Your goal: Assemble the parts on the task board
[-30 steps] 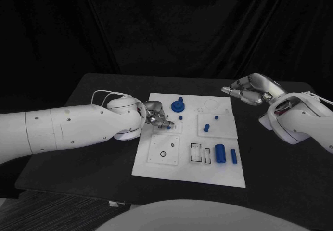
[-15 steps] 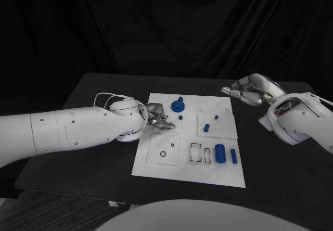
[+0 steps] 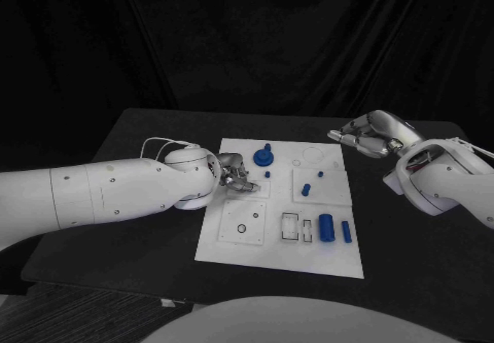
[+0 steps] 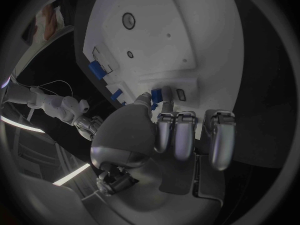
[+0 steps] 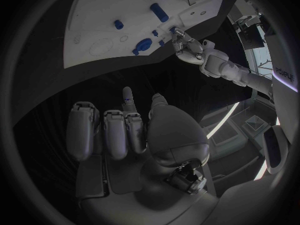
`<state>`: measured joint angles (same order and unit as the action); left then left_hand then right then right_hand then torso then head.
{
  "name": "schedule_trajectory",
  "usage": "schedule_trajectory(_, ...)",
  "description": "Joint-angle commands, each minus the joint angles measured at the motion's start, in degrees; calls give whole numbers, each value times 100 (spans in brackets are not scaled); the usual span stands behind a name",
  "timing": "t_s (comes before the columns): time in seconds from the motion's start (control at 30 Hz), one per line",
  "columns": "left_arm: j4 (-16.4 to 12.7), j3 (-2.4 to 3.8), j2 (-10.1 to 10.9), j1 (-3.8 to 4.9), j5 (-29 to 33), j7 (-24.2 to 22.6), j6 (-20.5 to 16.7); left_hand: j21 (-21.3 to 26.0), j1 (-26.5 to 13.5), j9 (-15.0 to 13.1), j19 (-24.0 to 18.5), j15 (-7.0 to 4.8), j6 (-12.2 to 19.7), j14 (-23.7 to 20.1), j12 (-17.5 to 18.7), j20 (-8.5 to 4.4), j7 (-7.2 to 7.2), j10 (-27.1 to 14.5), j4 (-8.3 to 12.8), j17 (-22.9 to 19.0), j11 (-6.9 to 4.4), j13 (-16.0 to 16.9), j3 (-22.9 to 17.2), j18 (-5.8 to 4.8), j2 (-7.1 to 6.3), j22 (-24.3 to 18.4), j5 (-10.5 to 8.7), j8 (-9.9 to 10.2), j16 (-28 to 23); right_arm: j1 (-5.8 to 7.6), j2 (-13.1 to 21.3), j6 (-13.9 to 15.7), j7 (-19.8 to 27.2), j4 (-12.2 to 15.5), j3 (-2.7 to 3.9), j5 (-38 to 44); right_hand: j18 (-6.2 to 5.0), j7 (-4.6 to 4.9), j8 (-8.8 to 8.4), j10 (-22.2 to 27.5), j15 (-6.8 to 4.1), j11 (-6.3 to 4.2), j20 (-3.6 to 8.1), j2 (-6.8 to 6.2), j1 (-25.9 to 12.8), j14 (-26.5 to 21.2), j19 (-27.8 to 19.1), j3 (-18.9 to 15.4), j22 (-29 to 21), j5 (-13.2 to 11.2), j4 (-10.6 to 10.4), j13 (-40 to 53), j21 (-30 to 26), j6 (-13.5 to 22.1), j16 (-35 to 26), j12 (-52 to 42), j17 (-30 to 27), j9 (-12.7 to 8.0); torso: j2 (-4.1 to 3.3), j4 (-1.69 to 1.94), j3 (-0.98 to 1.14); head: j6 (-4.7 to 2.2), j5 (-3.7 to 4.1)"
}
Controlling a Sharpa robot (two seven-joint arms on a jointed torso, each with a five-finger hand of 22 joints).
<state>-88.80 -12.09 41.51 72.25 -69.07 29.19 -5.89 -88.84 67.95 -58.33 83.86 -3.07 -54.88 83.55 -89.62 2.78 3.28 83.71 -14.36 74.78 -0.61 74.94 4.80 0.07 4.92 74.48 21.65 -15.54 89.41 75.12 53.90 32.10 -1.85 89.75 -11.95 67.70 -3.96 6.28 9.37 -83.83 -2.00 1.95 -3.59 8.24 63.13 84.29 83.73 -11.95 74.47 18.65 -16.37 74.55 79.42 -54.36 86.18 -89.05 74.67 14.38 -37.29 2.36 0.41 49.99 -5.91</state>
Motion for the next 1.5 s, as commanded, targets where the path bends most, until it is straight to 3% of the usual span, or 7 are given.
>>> schedule_trajectory(0.03, 33, -9, -37, -35, 0, -80, 77, 70, 175, 319, 445, -61, 52, 645, -38, 7, 0, 629, 85, 1522, -11, 1506, -97, 58, -28, 1384, 270, 192, 59, -18, 5, -32, -95, -2, 4, 11, 111, 22, -38, -617, -5, 7, -47, 78, 124, 437, 186, -216, 1173, 182, -17, 1545, -68, 10, 32, -95, 909, -59, 5, -1, 2, 1, 7)
schedule_trajectory(0.07, 39, -9, -43, -37, 0, -85, 77, 64, 234, 325, 451, -70, 38, 645, -38, -2, -11, 629, 110, 1522, -21, 1506, -153, 56, -41, 1391, 392, 195, 59, -20, 5, -33, -96, -3, 4, 11, 111, 22, -38, -617, -5, 7, -47, 78, 124, 437, 186, -216, 1173, 182, -17, 1545, -68, 10, 32, -95, 909, -59, 4, -1, 1, 1, 6)
schedule_trajectory(0.3, 71, -9, -72, -46, 0, -113, 90, 54, 382, 331, 463, -97, -45, 645, -38, -25, -49, 629, 179, 1522, -55, 1506, -306, 52, -79, 1403, 544, 177, 59, -31, 1, -47, -104, -13, 4, 11, 109, 22, -38, -617, -5, 7, -47, 75, 145, 436, 183, -218, 1171, 197, -9, 1545, -75, 9, 30, -95, 905, -59, 0, -2, 1, 1, 2)
schedule_trajectory(0.47, 90, -9, -82, -50, 0, -130, 78, 52, 476, 337, 467, -122, -116, 645, -38, -49, -81, 629, 219, 1522, -85, 1506, -456, 51, -102, 1407, 490, 165, 59, -42, -4, -56, -108, -20, 4, 11, 109, 21, -38, -617, -5, 7, -47, 74, 156, 434, 184, -219, 1171, 205, -6, 1545, -73, 8, 25, -95, 897, -60, 0, -3, 1, 1, 0)
schedule_trajectory(0.87, 103, -9, -86, -56, 0, -179, -15, 37, 551, 338, 484, -162, -257, 645, -38, -92, -132, 629, 243, 1522, -132, 1506, -742, 45, -161, 1424, 641, 130, 59, -55, -3, -83, -126, -28, 4, 11, 107, 20, -37, -617, -7, 5, -46, 77, 228, 431, 180, -226, 1167, 288, -3, 1545, -86, 3, 17, -95, 882, -63, 1, -1, 0, 1, 6)
schedule_trajectory(1.1, 90, -9, -85, -57, 0, -286, -197, 19, 697, 310, 503, -219, -403, 645, -38, -150, -184, 629, 387, 1522, -187, 1506, -1248, 38, -354, 1444, 910, 83, 59, -57, -2, -111, -143, -29, 4, 11, 105, 19, -39, -617, -8, 4, -45, 81, 279, 430, 178, -240, 1164, 394, -7, 1545, -95, 2, 13, -95, 875, -67, -1, -2, 1, 1, 0)
schedule_trajectory(1.5, 48, -8, -54, -58, 0, -442, -548, 5, 656, 217, 519, -235, -500, 645, -38, -170, -186, 629, 553, 1522, -199, 1506, -2173, 32, -644, 1462, 1016, 20, 59, -58, 1, -156, -173, -30, 4, 11, 103, 18, -42, -617, -11, 2, -42, 79, 399, 429, 175, -254, 1162, 608, -1, 1545, -107, 0, 9, -95, 865, -75, 3, -2, 2, 1, 0)
